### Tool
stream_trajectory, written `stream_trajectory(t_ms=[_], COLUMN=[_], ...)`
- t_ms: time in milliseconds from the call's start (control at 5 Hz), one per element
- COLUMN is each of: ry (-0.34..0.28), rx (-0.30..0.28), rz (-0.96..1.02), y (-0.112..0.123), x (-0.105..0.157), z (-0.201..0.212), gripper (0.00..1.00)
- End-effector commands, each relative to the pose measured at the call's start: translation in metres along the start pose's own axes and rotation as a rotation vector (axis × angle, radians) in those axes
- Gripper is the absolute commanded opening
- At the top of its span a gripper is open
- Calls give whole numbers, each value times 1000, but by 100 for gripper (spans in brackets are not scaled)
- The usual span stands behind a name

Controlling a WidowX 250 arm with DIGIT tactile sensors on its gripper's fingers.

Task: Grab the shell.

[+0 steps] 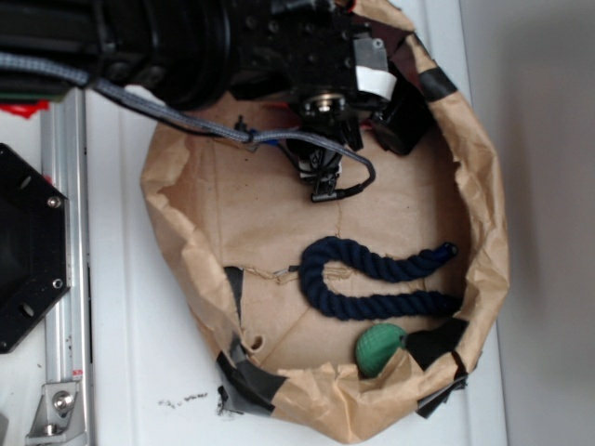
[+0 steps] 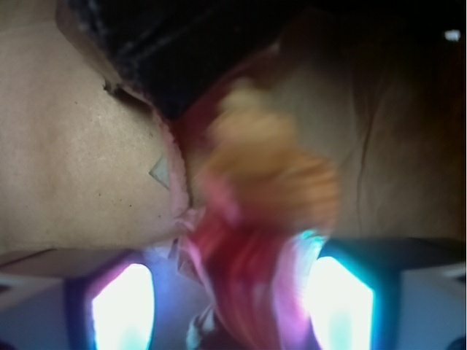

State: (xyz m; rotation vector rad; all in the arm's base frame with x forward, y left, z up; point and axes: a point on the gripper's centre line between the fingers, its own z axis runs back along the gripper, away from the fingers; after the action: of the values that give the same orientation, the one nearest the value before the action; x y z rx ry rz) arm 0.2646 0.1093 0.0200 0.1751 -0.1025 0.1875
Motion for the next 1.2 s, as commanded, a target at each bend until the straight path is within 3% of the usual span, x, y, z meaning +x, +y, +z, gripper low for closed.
stream_trajectory(t_ms=[0,200,600,1000], ry=[-23,-24,-40,-70], rx=[15,20,-28,-162], rz=[32,38,58,26], y=[14,14,12,-22], x=[9,9,14,5], z=[5,6,42,114], gripper=[0,0,0,0])
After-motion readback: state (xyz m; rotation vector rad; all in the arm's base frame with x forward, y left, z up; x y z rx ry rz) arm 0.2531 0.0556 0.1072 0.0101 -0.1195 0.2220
